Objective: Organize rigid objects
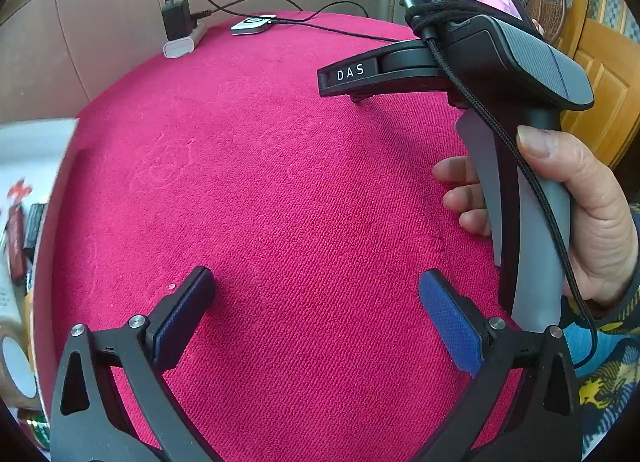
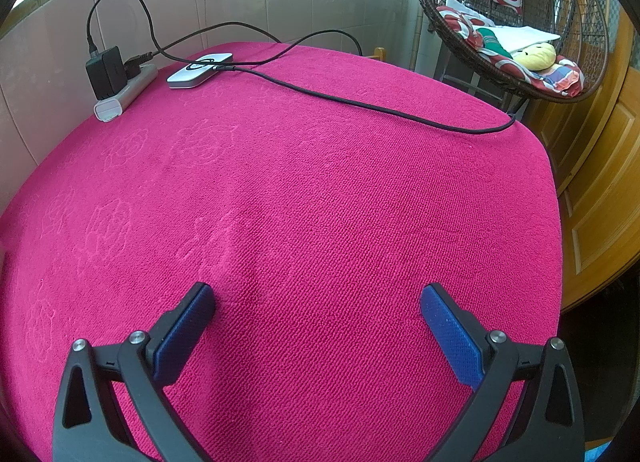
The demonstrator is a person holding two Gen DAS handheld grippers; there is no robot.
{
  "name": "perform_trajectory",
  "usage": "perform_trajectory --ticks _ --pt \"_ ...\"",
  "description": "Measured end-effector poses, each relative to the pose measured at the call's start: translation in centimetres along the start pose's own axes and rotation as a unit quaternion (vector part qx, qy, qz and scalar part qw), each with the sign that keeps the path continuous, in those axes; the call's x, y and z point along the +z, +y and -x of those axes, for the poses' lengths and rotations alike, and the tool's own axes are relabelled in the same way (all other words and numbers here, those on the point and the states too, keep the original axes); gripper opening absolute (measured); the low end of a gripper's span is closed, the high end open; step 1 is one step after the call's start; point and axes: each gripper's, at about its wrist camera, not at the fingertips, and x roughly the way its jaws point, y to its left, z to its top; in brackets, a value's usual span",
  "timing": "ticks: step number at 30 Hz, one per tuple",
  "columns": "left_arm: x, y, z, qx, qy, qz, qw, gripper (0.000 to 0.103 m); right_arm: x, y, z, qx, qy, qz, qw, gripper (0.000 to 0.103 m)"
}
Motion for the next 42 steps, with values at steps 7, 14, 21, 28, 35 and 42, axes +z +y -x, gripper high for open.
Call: perform_trajectory --ticks 7,14,21,28,35,42 --pt "0.05 0.03 -0.01 0.0 0.0 0.0 1.0 0.103 0.0 -0.02 -0.02 0.0 0.0 0.0 1.0 0.103" --pt "-0.01 -0.06 0.23 0.001 0.0 0.0 1.0 0.103 0.1 0.12 0.0 0.0 0.0 0.0 1.0 0.103" --pt "-0.44 -0.39 0.56 0.001 0.0 0.0 1.0 0.103 0.02 0.01 -0.01 0.0 0.0 0.0 1.0 0.103" --pt "-0.26 0.07 0.09 -0.001 -0.001 0.0 1.0 0.103 0.03 0.11 0.05 0.001 0.0 0.0 1.0 0.103" --pt "-0.39 0.17 0.07 -0.001 -0.003 0.0 1.0 0.103 0.03 0.16 0.09 0.0 0.0 0.0 1.0 0.103" --pt "-0.41 0.08 0.1 -0.001 -0.006 0.001 1.0 0.103 -0.01 0.17 0.18 0.0 0.0 0.0 1.0 0.103"
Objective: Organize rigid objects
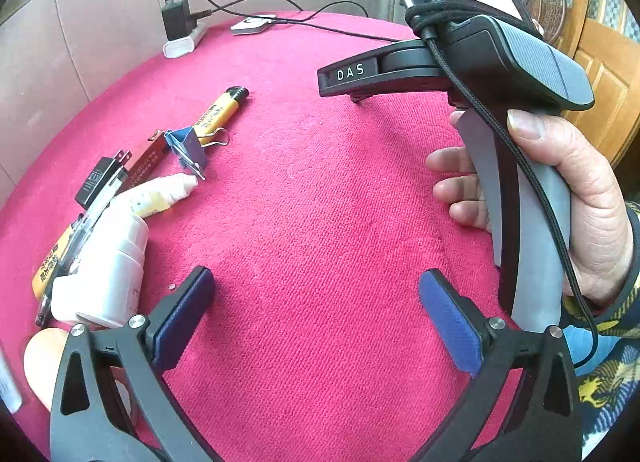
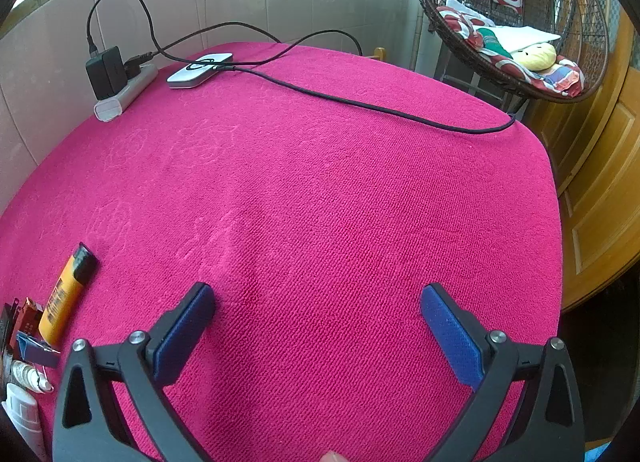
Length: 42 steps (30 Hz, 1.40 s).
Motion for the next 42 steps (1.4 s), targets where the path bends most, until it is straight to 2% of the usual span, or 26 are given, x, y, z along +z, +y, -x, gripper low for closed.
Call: perform_trajectory --ticks 12,19,24,42 --pt "-0.09 -0.02 -0.04 -0.001 -0.003 0.002 1.0 0.103 0.01 -0.01 -0.05 0.0 0.0 0.0 1.0 0.103" --pt "-0.16 0.02 0.1 -0.01 -0.026 0.008 0.9996 0.103 0.01 0.0 -0.05 0.0 0.0 0.0 1.0 0.103" --pt "-0.11 0.01 0.03 -0.005 -0.013 0.005 0.9999 0.103 0.03 0.01 -0.07 0.0 0.0 0.0 1.0 0.103" --pt "-0.11 -0.02 0.03 -0.006 -0.015 0.005 0.9999 0.103 0.05 0.0 -0.14 0.0 0.0 0.0 1.0 0.103"
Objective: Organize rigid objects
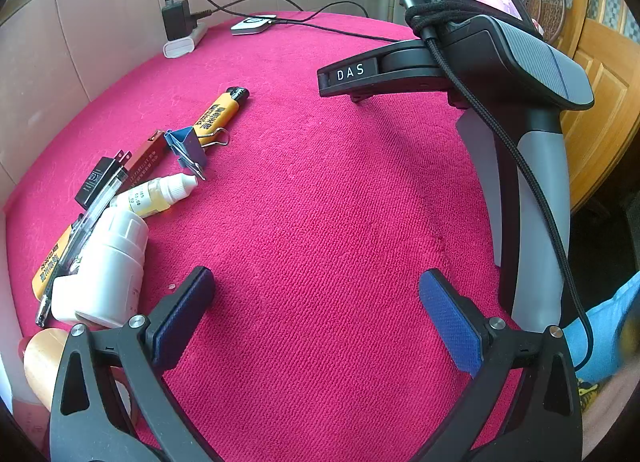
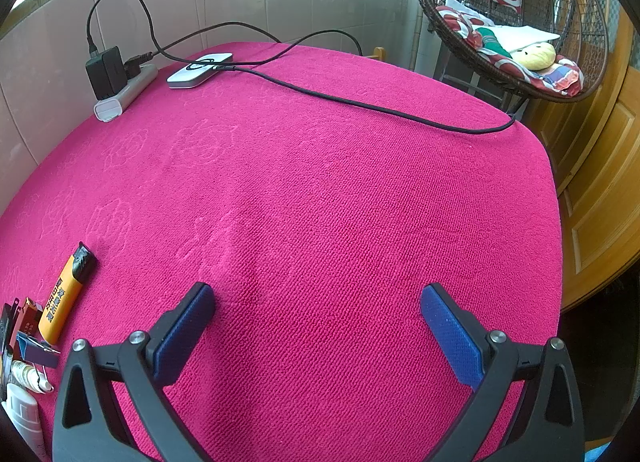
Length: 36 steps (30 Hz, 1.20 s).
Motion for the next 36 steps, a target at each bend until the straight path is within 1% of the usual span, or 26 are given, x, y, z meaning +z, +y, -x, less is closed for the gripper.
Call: perform_trajectory --ticks 6,7,8,11,14,15,16,17,19,23,26,29,31,34,36 --pt "-0.01 -0.32 0.01 -0.001 -0.004 0.002 1.0 0.103 -0.19 -0.16 0.11 0.0 0.0 0.001 1.0 0.103" --pt "-0.01 -0.27 0.08 -0.004 -0.007 0.003 1.0 0.103 -0.18 -0.15 0.08 0.0 0.001 0.0 1.0 0.103" --pt "0.07 -0.27 0.16 -0.013 -0.02 0.01 0.9997 0.103 -0.18 -0.14 0.03 0.0 0.001 0.0 1.0 0.103" --pt "-0.06 -0.18 0.24 -0.012 -0.026 0.01 0.9996 0.103 -0.14 -0.19 0.06 -0.001 0.001 0.001 1.0 0.103" --pt "0.03 -0.15 0.26 -0.011 -0.015 0.009 0.9998 0.103 -0.13 -0.13 0.09 -0.001 0.001 0.0 1.0 0.103" --pt "0.07 -0.08 0.15 -0.007 -0.004 0.006 0.9999 0.103 -0.11 -0.13 0.07 -0.001 0.001 0.001 1.0 0.103" --pt "0.08 -0.11 0.18 -0.007 -0.004 0.007 0.9999 0.103 -0.09 -0.17 0.09 -0.001 0.001 0.0 1.0 0.103" --pt "0.16 -0.06 0.0 0.0 0.004 0.003 1.0 0.103 0.02 -0.07 0.03 -0.001 0.001 0.001 1.0 0.103" --pt "0.26 0.0 -0.17 0.006 0.008 -0.001 0.9999 0.103 0.13 0.06 -0.07 -0.001 0.001 0.001 1.0 0.103" --pt "0.34 0.41 -0.33 0.007 0.012 -0.003 0.9999 0.103 0.07 -0.02 -0.07 -0.001 0.001 0.0 1.0 0.103" --pt "0.11 -0.11 -0.24 0.008 0.011 -0.003 0.9999 0.103 0.08 -0.27 -0.13 0.0 0.001 0.0 1.0 0.103" --pt "0.01 -0.12 -0.11 0.015 0.004 -0.01 0.9998 0.103 0.08 -0.41 -0.18 -0.001 0.001 0.001 1.0 0.103" --pt "-0.07 -0.16 -0.13 0.012 0.006 -0.007 0.9999 0.103 0.06 -0.43 -0.19 -0.001 0.001 0.001 1.0 0.103" --pt "-0.18 -0.33 -0.03 0.024 -0.002 -0.016 0.9996 0.103 -0.08 -0.7 -0.14 -0.001 0.0 0.002 1.0 0.103" --pt "-0.12 -0.28 0.0 0.023 -0.001 -0.016 0.9996 0.103 -0.02 -0.65 -0.15 -0.001 0.0 0.001 1.0 0.103"
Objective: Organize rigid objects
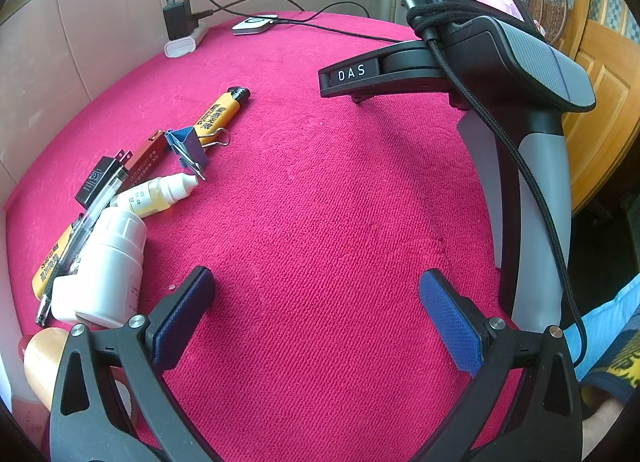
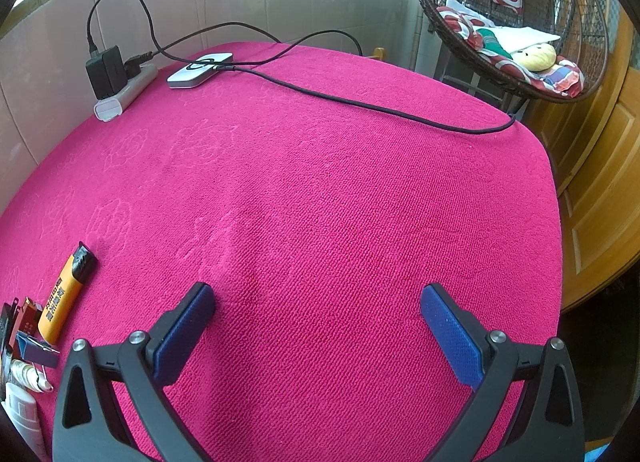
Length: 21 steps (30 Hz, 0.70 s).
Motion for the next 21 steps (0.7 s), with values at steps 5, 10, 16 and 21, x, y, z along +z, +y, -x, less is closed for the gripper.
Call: perform_trajectory --ticks 5,10,16,21 --pt "-0.02 -0.06 0.01 0.003 -0.002 -0.002 1.0 0.103 -0.03 0.0 -0.01 0.001 -0.001 0.0 1.0 0.103" --pt "0.02 0.01 0.0 0.0 0.0 0.0 1.0 0.103 -0.09 -0.33 0.05 0.001 -0.001 0.0 1.0 0.103" --pt "0.02 0.0 0.03 -0.005 0.003 0.003 1.0 0.103 -0.12 -0.42 0.07 0.0 0.0 0.0 1.0 0.103" --pt "-0.06 -0.07 0.08 -0.002 0.002 0.002 1.0 0.103 -0.06 -0.4 0.03 0.0 0.0 0.001 1.0 0.103"
